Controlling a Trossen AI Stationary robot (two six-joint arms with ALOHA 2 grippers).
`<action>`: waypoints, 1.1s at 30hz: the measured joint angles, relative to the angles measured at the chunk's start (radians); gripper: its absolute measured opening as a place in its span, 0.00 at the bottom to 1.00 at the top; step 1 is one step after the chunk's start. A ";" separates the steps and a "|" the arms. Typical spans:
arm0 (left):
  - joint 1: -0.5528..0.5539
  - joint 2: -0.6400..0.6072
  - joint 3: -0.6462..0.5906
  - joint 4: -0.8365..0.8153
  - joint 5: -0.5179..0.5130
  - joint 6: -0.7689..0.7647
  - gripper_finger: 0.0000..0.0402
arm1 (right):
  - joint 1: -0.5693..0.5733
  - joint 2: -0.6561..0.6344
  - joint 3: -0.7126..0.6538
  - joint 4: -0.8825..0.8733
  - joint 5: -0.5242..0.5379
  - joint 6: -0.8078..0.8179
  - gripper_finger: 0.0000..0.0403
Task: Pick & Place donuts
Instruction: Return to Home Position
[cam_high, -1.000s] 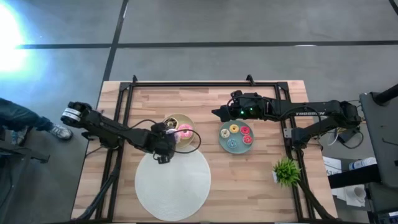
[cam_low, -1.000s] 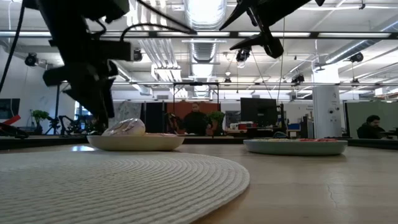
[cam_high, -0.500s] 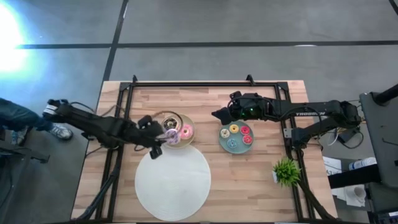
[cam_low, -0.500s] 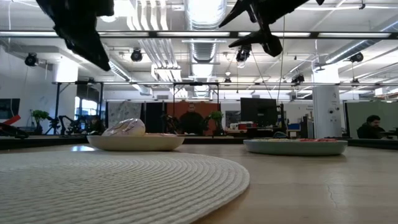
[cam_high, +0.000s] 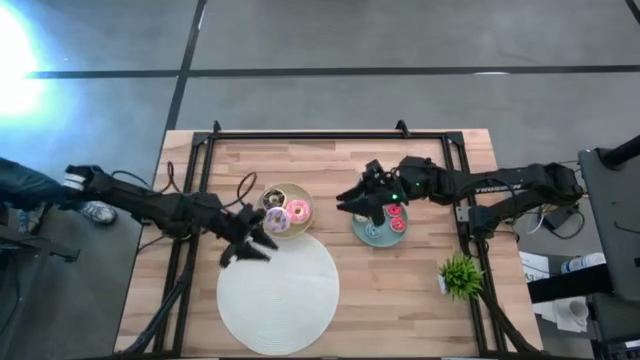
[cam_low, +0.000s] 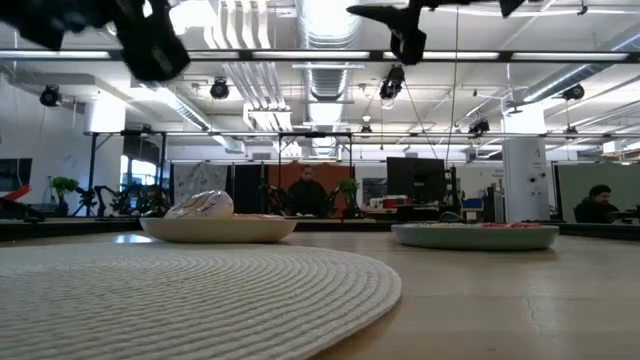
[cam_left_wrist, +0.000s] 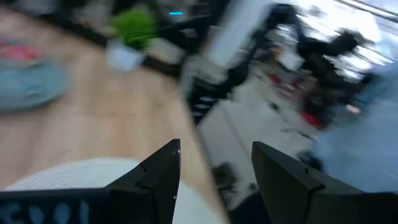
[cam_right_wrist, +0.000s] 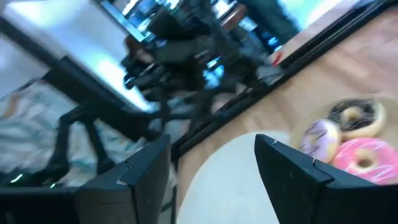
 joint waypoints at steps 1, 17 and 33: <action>0.025 -0.008 -0.023 -0.004 -0.003 -0.008 0.43 | -0.016 0.000 -0.021 0.024 -0.036 0.000 0.56; 0.183 -0.358 -0.203 -0.140 -0.040 -0.005 0.43 | -0.167 -0.300 -0.355 0.124 0.081 0.007 0.56; 0.183 -0.669 -0.404 -0.122 -0.057 -0.023 0.43 | -0.159 -0.642 -0.642 0.234 -0.057 -0.143 0.56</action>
